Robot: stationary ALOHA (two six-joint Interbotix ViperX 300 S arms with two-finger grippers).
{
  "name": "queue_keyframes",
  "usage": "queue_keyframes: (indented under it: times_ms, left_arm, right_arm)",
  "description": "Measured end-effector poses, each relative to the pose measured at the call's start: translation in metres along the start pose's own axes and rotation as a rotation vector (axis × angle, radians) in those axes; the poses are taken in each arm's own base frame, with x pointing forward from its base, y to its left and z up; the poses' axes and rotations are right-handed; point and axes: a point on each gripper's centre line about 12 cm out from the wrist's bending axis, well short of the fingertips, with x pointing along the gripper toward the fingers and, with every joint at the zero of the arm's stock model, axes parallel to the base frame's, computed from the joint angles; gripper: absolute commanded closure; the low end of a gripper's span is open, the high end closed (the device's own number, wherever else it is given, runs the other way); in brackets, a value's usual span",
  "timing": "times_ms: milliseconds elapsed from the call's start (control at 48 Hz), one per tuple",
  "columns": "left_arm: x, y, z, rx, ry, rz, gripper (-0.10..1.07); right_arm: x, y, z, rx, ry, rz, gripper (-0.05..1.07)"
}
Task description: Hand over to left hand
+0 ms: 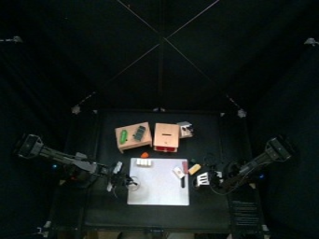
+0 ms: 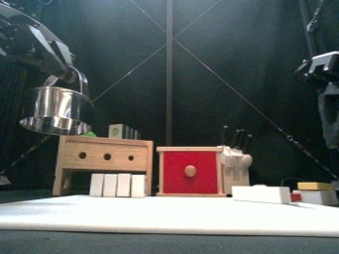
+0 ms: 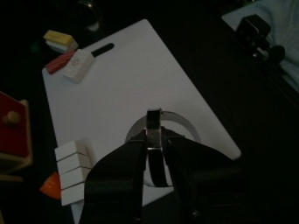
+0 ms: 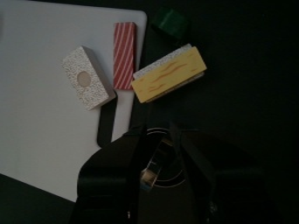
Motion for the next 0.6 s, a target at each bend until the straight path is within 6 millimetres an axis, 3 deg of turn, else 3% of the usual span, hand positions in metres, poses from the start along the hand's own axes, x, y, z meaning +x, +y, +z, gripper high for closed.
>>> queue_keyframes:
  times_ms: [146,354,604]
  left_arm:
    - [0.016,0.013,0.015,-0.047,-0.059,0.05,0.36]
    - [0.049,0.019,0.021,-0.068,-0.108,0.086,0.36]
    - [0.082,0.05,0.035,-0.12,-0.194,0.194,0.36]
  right_arm:
    - [-0.011,0.033,0.012,-0.18,-0.096,0.188,0.32]
    - [-0.026,0.072,0.028,-0.473,-0.256,0.358,0.32]
    - [-0.019,0.107,0.018,-0.76,-0.342,0.455,0.32]
